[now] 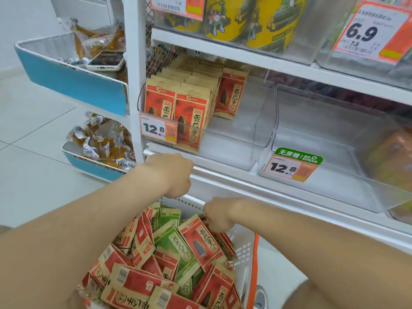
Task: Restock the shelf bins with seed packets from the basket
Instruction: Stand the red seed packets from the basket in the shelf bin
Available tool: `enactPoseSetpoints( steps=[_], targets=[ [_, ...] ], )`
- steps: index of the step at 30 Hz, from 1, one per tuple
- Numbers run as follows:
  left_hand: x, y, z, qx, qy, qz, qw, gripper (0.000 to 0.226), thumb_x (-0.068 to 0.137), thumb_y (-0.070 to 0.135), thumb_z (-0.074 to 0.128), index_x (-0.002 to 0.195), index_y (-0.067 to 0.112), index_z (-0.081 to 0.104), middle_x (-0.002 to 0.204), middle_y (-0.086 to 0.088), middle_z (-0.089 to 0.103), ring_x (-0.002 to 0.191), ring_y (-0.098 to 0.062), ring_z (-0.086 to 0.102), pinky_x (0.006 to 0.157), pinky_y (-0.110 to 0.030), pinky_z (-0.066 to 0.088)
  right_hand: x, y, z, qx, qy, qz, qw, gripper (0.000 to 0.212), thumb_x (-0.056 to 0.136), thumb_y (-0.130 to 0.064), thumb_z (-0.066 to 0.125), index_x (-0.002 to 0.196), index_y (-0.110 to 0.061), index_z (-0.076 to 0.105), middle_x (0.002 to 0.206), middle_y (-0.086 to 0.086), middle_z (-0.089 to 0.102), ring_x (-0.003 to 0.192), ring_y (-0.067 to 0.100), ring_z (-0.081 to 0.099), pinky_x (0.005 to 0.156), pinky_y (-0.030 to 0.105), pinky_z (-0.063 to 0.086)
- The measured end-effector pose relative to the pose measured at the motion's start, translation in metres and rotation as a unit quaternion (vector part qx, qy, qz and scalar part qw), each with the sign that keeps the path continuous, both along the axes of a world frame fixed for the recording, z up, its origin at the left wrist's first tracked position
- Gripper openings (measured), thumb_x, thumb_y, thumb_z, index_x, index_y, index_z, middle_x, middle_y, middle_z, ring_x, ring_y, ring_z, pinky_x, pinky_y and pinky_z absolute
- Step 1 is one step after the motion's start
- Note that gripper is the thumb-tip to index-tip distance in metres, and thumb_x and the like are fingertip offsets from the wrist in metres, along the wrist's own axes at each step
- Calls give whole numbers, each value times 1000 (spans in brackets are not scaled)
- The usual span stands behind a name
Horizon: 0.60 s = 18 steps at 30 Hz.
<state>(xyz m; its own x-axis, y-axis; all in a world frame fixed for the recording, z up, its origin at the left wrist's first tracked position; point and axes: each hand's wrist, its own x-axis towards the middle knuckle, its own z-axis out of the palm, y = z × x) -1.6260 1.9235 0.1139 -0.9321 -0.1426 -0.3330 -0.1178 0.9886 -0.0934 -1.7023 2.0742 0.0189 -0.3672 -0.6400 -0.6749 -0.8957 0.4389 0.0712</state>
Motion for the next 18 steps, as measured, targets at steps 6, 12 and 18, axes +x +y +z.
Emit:
enactPoseSetpoints(
  steps=[6,12,18],
  targets=[
    [-2,8,-5,51,-76,-48,995,34,108,31,43,135,17,58,138,-12,57,115,-32,60,96,-44,54,16,8,-57,40,-51,-68,996,20,102,-15,49,82,-15,53,97,7,62,83,24,54,78,34,47],
    [-3,15,-6,61,-105,-56,991,34,108,27,44,135,14,61,135,-13,58,113,-32,62,93,-41,54,32,12,-80,-22,-53,-158,986,24,106,-29,55,85,-17,56,106,7,65,94,25,59,82,33,49],
    [-7,11,-10,44,-116,-58,991,34,108,24,44,137,16,59,136,-12,59,116,-32,63,86,-37,52,35,14,-80,-77,-16,-211,974,48,103,-26,61,141,-3,41,131,13,56,114,26,60,89,35,52]
  ],
)
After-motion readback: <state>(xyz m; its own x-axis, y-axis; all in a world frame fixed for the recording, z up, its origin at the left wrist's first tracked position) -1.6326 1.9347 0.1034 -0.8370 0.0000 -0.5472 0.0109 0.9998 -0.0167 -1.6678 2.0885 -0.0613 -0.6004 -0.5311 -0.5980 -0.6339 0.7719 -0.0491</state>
